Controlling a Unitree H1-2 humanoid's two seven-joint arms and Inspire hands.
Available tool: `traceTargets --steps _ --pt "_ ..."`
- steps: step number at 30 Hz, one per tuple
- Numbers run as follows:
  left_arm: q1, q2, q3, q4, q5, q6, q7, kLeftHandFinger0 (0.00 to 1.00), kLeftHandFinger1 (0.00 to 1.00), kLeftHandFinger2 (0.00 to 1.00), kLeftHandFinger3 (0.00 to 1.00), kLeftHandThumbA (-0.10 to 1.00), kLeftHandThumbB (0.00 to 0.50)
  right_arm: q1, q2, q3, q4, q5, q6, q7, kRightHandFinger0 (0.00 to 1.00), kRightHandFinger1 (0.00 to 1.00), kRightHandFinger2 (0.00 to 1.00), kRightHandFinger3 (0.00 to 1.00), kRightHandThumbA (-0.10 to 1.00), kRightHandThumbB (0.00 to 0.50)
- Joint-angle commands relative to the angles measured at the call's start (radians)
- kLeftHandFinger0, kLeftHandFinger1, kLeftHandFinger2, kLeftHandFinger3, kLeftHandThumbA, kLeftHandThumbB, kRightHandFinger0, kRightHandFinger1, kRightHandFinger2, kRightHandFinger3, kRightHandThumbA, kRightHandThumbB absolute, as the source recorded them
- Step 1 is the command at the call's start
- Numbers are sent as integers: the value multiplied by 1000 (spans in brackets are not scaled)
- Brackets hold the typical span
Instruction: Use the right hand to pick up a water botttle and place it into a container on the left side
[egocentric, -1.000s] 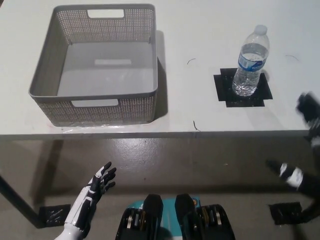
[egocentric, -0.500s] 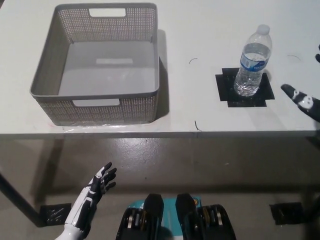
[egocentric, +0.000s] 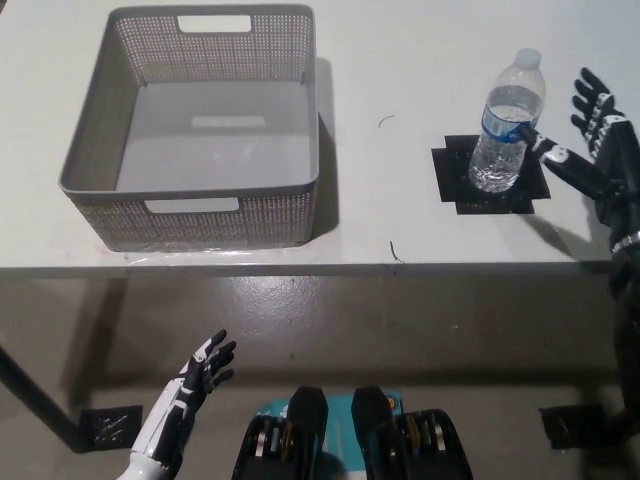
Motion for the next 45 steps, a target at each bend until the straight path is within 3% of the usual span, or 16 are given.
traceTargets --steps 1,19,24,25,26,27,28,30,31,36,38,39,40,41,42,45 --pt "-2 12 -5 -11 1 -44 -15 1000 1000 1000 1000 1000 188 -86 -12 14 43 -39 -24 -36 1000 1000 1000 1000 1000 500" --pt "-14 14 -4 -8 -7 -50 -22 1000 1000 1000 1000 1000 204 -408 7 91 585 -75 -135 -42 1000 1000 1000 1000 996 500" --pt "-20 10 -10 -9 -1 -49 -21 1000 1000 1000 1000 1000 205 -617 47 70 876 -66 -112 -234 1000 991 1000 1000 480 497" --pt "-21 9 -10 -8 -1 -49 -21 1000 1000 1000 1000 1000 203 -630 50 65 893 -63 -106 -261 812 834 928 1000 450 500" --pt "-20 8 -10 -8 -4 -47 -21 1000 1000 1000 1000 1000 203 -654 56 51 924 -50 -92 -300 675 734 803 948 362 476" --pt "-20 9 -9 -12 -6 -45 -22 1000 1000 1000 1000 1000 203 -665 60 36 942 -37 -106 -329 463 568 601 545 211 434" --pt "-22 10 -9 -17 -7 -41 -23 1000 1000 1000 1000 1000 204 -676 63 36 961 -42 -130 -384 618 713 530 140 -15 330" --pt "-31 13 -8 -19 -7 -40 -24 1000 1000 1000 1000 1000 212 -692 68 15 975 -22 -166 -398 269 244 223 44 -99 249" --pt "-34 16 -8 -19 -9 -38 -27 1000 1000 1000 1000 1000 214 -698 73 2 976 -9 -184 -399 27 55 119 83 -100 194" --pt "-41 18 -10 -11 -10 -43 -32 1000 1000 1000 1000 1000 222 -708 88 -10 983 -15 -213 -410 0 64 553 554 -100 130" --pt "-38 20 -9 -9 8 -50 -23 1000 1000 1000 1000 1000 214 -713 98 -14 982 -18 -229 -423 0 77 545 549 -100 133" --pt "-35 20 -9 -15 6 -45 -25 1000 1000 1000 1000 1000 209 -713 101 -14 978 -20 -247 -429 61 219 581 559 -100 142" --pt "-34 20 -9 -17 -1 -43 -30 1000 1000 1000 1000 1000 203 -716 104 -11 974 -26 -260 -438 388 621 744 570 -100 138" --pt "-33 20 -9 -16 -3 -45 -33 1000 1000 1000 1000 1000 202 -720 106 -9 971 -28 -264 -442 605 435 499 573 -100 157" --pt "-32 20 -9 -14 -4 -47 -35 1000 1000 1000 1000 1000 200 -727 108 -4 964 -32 -281 -443 129 135 463 555 -100 147" --pt "-36 21 -8 -15 -8 -38 -39 1000 1000 1000 1000 1000 208 -756 117 13 933 -47 -330 -438 0 60 561 628 -100 118"
